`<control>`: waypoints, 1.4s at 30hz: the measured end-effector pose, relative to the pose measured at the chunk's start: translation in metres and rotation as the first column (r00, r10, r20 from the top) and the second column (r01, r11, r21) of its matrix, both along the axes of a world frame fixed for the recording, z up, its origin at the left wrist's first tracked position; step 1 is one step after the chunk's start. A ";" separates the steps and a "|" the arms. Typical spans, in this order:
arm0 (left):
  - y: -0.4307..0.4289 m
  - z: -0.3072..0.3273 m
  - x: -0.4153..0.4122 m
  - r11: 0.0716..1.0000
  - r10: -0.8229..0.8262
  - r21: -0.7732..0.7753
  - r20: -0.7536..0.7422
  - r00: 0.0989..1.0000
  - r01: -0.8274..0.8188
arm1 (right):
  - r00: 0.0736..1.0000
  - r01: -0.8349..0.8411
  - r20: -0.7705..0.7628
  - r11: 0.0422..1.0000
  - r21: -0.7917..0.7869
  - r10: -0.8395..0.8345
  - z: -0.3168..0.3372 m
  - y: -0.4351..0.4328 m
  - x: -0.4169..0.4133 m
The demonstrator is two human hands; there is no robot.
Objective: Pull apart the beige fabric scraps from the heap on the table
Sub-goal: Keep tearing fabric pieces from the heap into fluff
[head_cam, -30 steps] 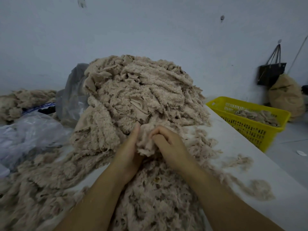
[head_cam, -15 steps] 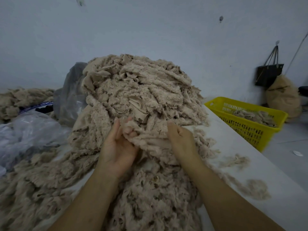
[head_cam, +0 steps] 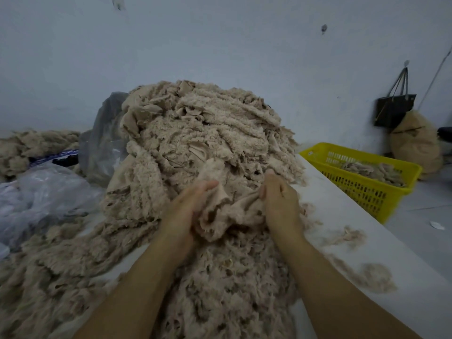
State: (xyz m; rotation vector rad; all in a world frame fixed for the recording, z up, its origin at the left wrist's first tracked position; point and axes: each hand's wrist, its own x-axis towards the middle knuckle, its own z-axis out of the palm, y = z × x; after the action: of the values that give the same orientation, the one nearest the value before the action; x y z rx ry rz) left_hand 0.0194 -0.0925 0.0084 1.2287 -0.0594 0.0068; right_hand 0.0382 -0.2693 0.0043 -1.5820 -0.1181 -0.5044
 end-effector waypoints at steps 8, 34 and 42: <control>-0.014 -0.005 -0.008 0.727 -0.101 0.678 0.260 0.960 -0.107 | 0.958 -0.266 0.111 0.964 -0.011 0.265 0.005 0.020 -0.010; -0.004 0.002 -0.001 0.938 -0.149 -0.327 -0.073 0.986 0.117 | 0.966 -0.242 0.051 0.959 -0.151 0.252 0.007 0.021 -0.008; 0.006 0.000 -0.001 0.823 -0.210 -0.557 -0.116 0.971 0.112 | 0.943 -0.318 -0.059 0.830 -0.458 0.329 -0.001 0.031 -0.009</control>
State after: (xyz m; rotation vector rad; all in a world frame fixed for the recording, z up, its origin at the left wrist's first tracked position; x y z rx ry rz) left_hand 0.0186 -0.0870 0.0088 0.6385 -0.0078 -0.2199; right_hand 0.0294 -0.2382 0.0030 -1.9722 -0.5521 -0.2310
